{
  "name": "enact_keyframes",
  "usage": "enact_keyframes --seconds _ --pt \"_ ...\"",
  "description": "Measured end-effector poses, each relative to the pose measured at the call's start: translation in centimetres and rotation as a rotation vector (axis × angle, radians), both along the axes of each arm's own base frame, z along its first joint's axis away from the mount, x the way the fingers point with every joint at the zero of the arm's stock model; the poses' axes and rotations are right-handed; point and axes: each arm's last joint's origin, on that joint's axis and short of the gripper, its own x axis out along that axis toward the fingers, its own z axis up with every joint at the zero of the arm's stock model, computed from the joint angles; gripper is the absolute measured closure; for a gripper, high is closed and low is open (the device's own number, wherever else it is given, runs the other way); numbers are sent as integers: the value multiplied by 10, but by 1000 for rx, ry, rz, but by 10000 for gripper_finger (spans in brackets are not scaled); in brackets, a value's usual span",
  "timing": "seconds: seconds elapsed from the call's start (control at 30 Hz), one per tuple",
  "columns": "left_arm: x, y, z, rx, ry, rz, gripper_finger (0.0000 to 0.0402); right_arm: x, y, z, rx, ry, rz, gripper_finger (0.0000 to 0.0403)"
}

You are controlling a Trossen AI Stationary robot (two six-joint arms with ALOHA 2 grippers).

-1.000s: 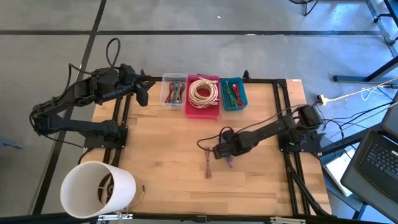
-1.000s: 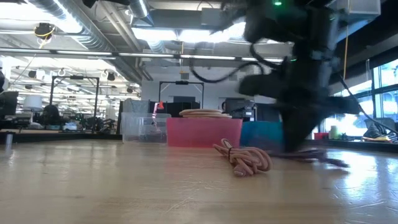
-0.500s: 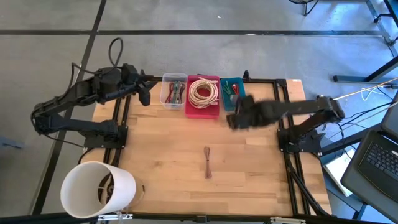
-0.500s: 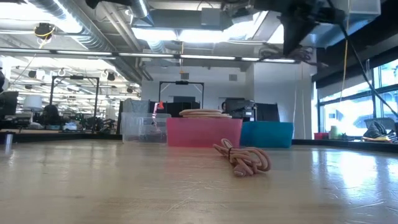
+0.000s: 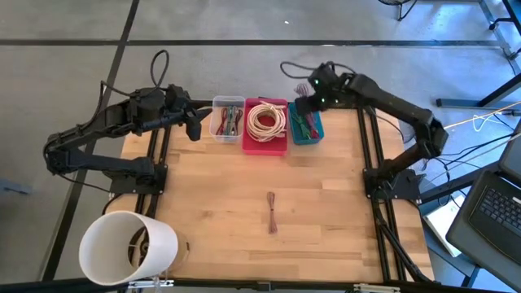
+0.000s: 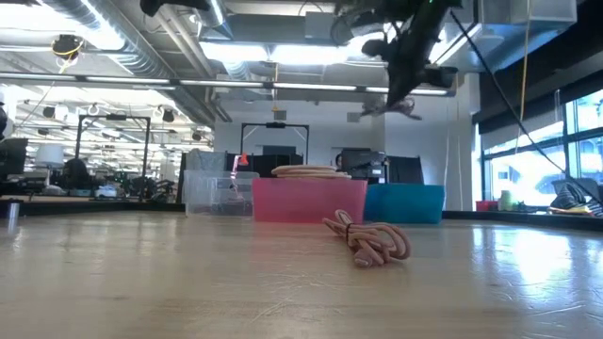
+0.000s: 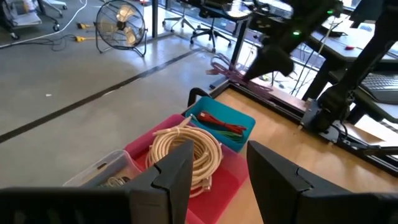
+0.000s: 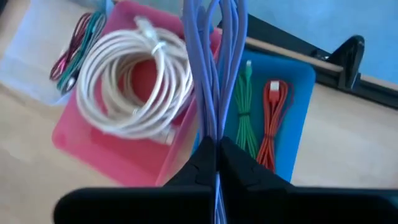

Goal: Pick & Place USB Port
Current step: Put the purple charger cable into the blue bin

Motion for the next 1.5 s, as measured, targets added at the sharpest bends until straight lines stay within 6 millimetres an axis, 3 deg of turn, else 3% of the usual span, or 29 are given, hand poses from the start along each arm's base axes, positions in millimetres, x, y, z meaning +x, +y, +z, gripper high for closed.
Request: enact_keyframes --seconds 0.13,0.3,0.63,0.93,1.13,1.3,1.5 --pt "0 0 0 1 0 0 258 5 -30 -16 34 -16 0 403" --pt "0 0 0 2 1 3 258 20 -52 -56 118 85 36 403" --pt "-2 -1 -2 -9 28 -6 258 30 -75 -117 214 273 62 403" --pt "-3 -1 -4 -16 49 -6 258 17 -83 -156 229 315 19 403" --pt "-3 -1 -4 -13 50 -1 258 21 -85 -170 234 167 -7 403" --pt "-3 -1 -4 -13 50 -1 258 20 -84 -174 249 161 -27 402" --pt "-3 -1 -4 -13 50 -1 258 21 -83 -174 246 156 -24 343"
